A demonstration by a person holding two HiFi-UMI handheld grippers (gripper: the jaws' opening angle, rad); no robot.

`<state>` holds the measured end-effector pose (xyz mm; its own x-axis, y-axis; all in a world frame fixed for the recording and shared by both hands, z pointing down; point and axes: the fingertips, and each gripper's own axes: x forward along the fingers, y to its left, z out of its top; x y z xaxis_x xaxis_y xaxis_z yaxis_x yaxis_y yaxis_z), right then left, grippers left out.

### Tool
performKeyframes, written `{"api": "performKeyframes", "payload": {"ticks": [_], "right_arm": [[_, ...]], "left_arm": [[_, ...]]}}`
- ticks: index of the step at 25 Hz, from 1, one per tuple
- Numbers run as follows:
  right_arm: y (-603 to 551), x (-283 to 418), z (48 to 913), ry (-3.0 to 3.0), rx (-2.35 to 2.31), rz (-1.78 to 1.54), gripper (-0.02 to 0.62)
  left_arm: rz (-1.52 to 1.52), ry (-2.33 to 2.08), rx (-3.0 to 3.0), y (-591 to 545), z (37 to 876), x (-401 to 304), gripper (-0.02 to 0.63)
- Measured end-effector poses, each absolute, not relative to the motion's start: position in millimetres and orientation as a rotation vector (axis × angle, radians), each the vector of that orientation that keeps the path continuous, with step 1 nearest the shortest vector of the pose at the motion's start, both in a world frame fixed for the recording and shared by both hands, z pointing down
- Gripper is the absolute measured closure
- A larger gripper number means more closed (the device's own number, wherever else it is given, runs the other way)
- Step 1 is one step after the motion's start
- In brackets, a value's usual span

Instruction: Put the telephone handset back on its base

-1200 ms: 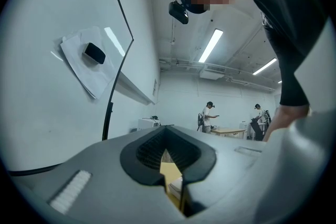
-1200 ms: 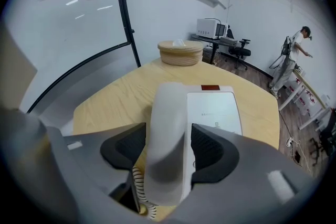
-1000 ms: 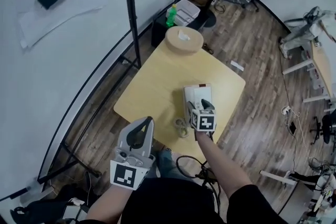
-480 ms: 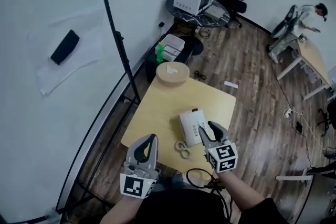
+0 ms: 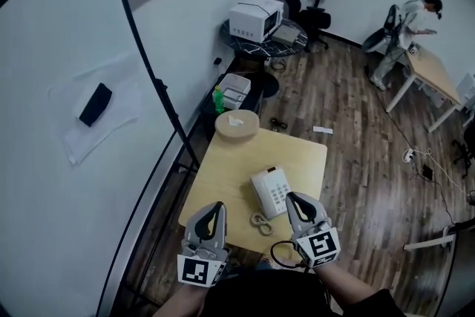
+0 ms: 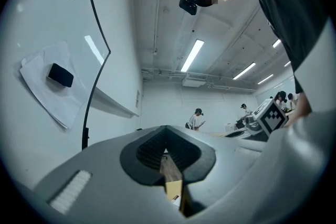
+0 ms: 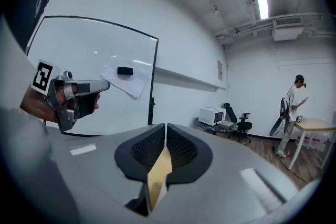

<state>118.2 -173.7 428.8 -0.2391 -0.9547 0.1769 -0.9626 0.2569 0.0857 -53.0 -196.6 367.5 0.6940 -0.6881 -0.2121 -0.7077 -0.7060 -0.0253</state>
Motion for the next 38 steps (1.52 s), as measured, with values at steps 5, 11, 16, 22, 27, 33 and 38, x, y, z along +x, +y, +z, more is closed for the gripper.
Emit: {"api": "performKeyframes", "payload": {"ticks": [5, 11, 16, 22, 27, 33, 38], "right_arm": [[-160, 116, 427, -2.352, 1.839, 0.056, 0.584], [-156, 101, 430, -2.375, 1.839, 0.087, 0.584], [-153, 96, 435, -2.388, 1.83, 0.106, 0.584], [-152, 100, 440, -2.369, 1.844, 0.119, 0.588], [-150, 103, 446, -2.348, 1.852, 0.132, 0.588], [-151, 104, 446, -2.333, 1.857, 0.124, 0.588], [-154, 105, 445, -2.321, 1.861, 0.116, 0.588]], "left_arm": [[0.28, 1.139, -2.792, -188, 363, -47, 0.606], [0.275, 1.131, -2.797, -186, 364, -44, 0.606], [0.272, 1.118, -2.805, -178, 365, -41, 0.606], [0.257, 1.116, -2.836, -174, 369, -38, 0.606], [0.272, 1.11, -2.837, -173, 371, -37, 0.606], [0.262, 1.096, -2.846, -174, 373, -34, 0.606], [0.257, 1.087, -2.854, -176, 375, -33, 0.606]]}}
